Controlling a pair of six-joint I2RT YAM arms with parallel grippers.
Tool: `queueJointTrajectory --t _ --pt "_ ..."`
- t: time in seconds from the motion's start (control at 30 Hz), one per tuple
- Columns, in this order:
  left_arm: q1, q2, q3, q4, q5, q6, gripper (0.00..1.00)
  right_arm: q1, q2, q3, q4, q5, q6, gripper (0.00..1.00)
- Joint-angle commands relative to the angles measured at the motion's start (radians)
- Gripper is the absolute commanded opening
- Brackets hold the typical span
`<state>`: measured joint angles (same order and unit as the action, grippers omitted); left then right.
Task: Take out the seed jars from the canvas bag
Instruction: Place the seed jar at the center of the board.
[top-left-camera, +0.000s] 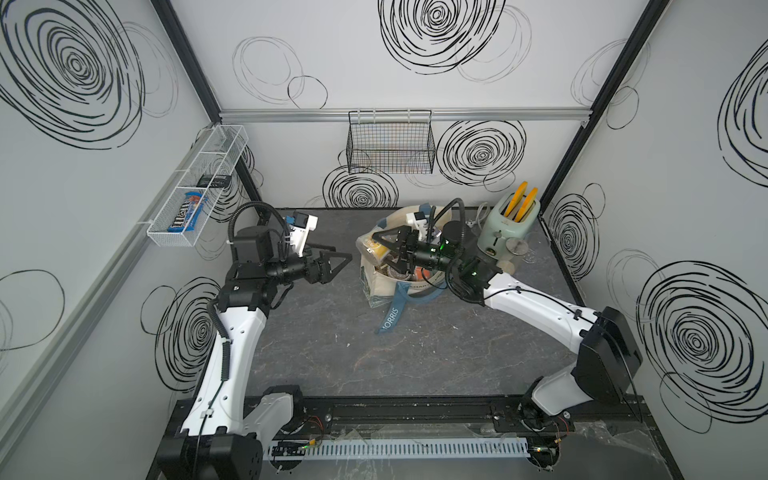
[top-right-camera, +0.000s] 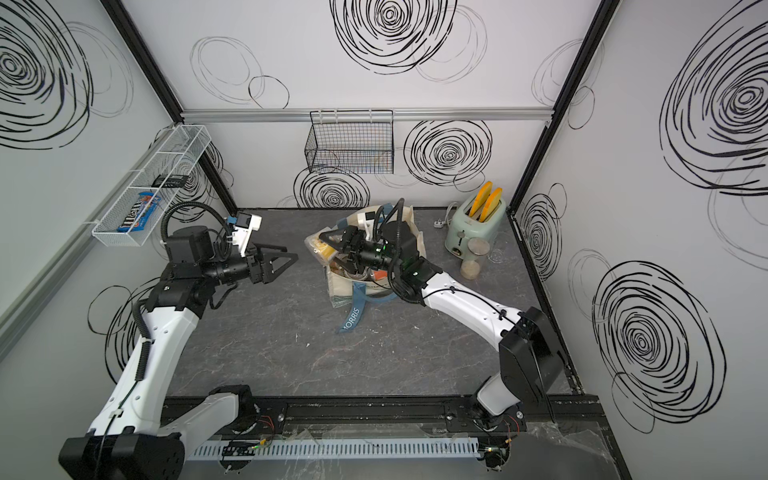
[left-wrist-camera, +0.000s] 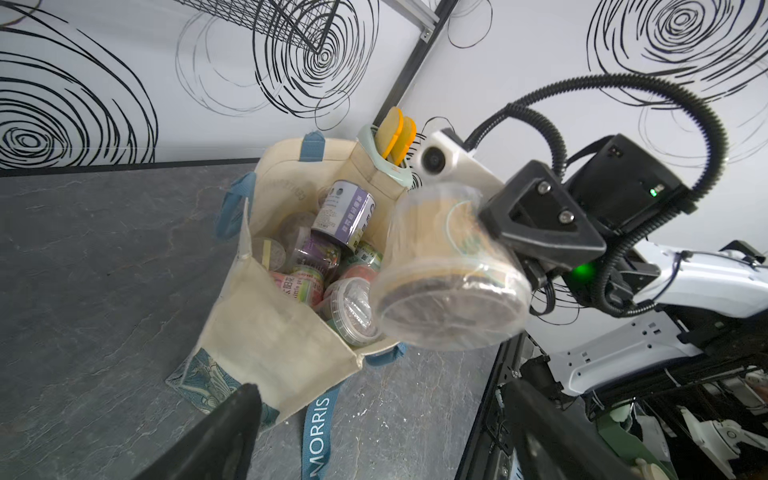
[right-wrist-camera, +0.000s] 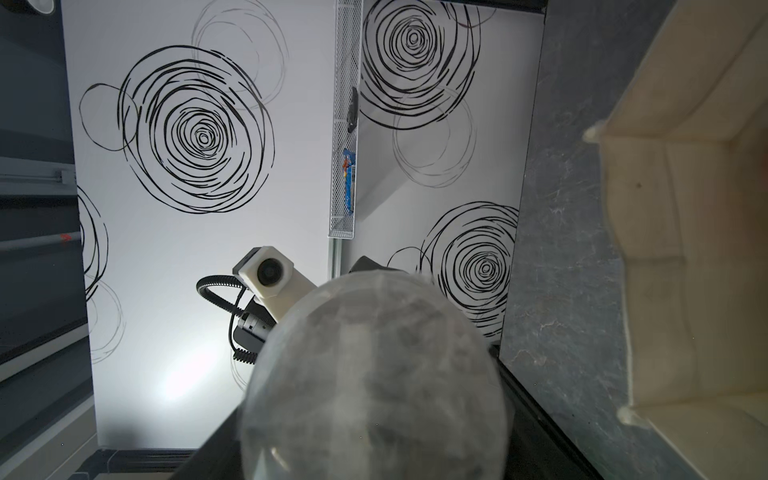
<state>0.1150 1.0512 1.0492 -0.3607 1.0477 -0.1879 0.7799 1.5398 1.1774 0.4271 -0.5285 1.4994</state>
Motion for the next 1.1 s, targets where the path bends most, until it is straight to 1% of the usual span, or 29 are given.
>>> queueJointTrajectory --t 0.0,0.07,0.13,0.23,0.27,0.37,0.47,0.53,0.63,0.77,0.9,1.07 --pt "0.014 -0.027 -0.053 0.224 0.042 -0.124 0.96 0.025 0.02 0.033 0.04 0.005 0.107 0.71" --pt "0.008 -0.025 -0.073 0.276 0.065 -0.149 0.96 0.032 0.031 0.032 0.031 0.008 0.153 0.7" --pt "0.002 -0.024 -0.08 0.285 0.069 -0.14 0.96 0.036 0.045 0.033 0.037 0.005 0.184 0.7" --pt "-0.013 -0.025 -0.086 0.243 0.099 -0.047 0.96 0.039 0.059 0.048 0.011 0.009 0.211 0.7" --pt "-0.021 -0.025 -0.082 0.213 0.089 -0.001 0.96 0.04 0.063 0.047 0.011 0.014 0.224 0.71" --pt "-0.053 -0.026 -0.059 0.115 0.001 0.116 0.96 0.052 0.072 0.03 0.039 0.042 0.278 0.7" --pt "-0.058 -0.026 -0.072 0.109 -0.018 0.152 0.96 0.059 0.088 0.035 0.059 0.057 0.32 0.7" --pt "-0.066 -0.024 -0.086 0.109 -0.066 0.171 0.96 0.063 0.102 0.056 0.067 0.059 0.328 0.7" --pt "-0.069 -0.027 -0.102 0.12 -0.117 0.176 0.96 0.072 0.114 0.075 0.07 0.072 0.333 0.7" --pt "-0.076 -0.028 -0.109 0.127 -0.105 0.176 0.96 0.087 0.123 0.081 0.072 0.104 0.346 0.69" --pt "-0.092 -0.023 -0.116 0.121 -0.128 0.177 0.96 0.094 0.138 0.1 0.076 0.116 0.35 0.7" --pt "-0.107 -0.019 -0.13 0.134 -0.112 0.15 0.96 0.101 0.142 0.107 0.075 0.143 0.352 0.7"
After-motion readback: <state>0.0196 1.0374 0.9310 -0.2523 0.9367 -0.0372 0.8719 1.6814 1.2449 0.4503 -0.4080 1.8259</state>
